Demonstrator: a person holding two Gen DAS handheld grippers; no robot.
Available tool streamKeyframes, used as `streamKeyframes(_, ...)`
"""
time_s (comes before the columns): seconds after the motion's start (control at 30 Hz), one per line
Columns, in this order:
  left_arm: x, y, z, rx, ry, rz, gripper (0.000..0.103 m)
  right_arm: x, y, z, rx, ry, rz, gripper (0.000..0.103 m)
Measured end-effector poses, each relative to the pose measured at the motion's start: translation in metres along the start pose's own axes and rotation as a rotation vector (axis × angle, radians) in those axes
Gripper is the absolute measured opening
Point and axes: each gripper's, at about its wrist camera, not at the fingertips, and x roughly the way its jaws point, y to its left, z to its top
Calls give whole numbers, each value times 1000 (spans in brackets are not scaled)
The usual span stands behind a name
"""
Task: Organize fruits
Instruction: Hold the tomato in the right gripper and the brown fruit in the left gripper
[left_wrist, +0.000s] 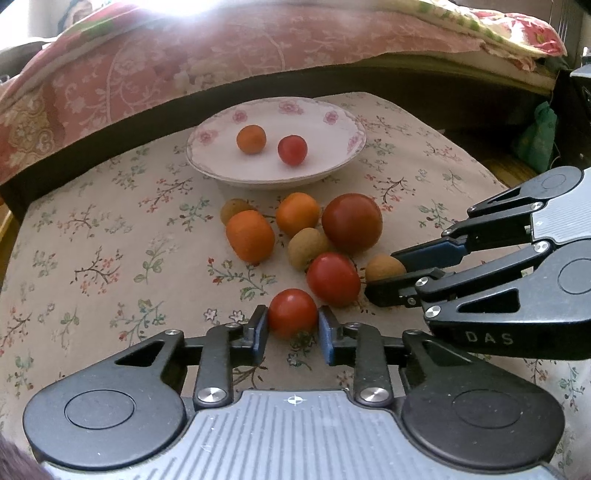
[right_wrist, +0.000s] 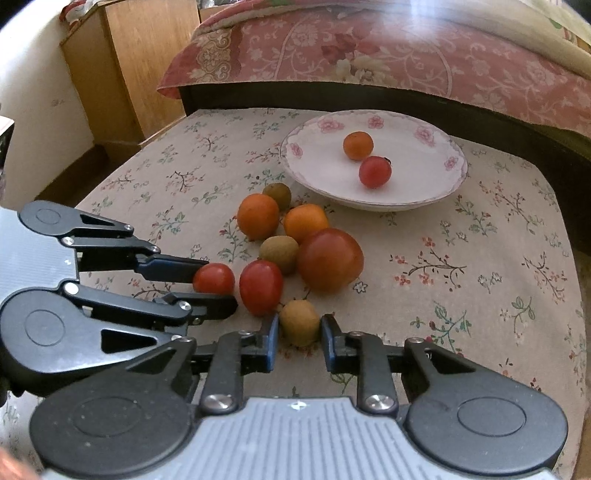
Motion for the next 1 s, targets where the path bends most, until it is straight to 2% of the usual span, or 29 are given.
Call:
streamKeyframes(0.7,-3,-2,-4,9,5,-25,39,-5,6,-8,-44,10,25,26)
streamKeyframes(1.0,-2,-1,-5,5,0,-7,48,-6,4,-8,-36,11,31,27)
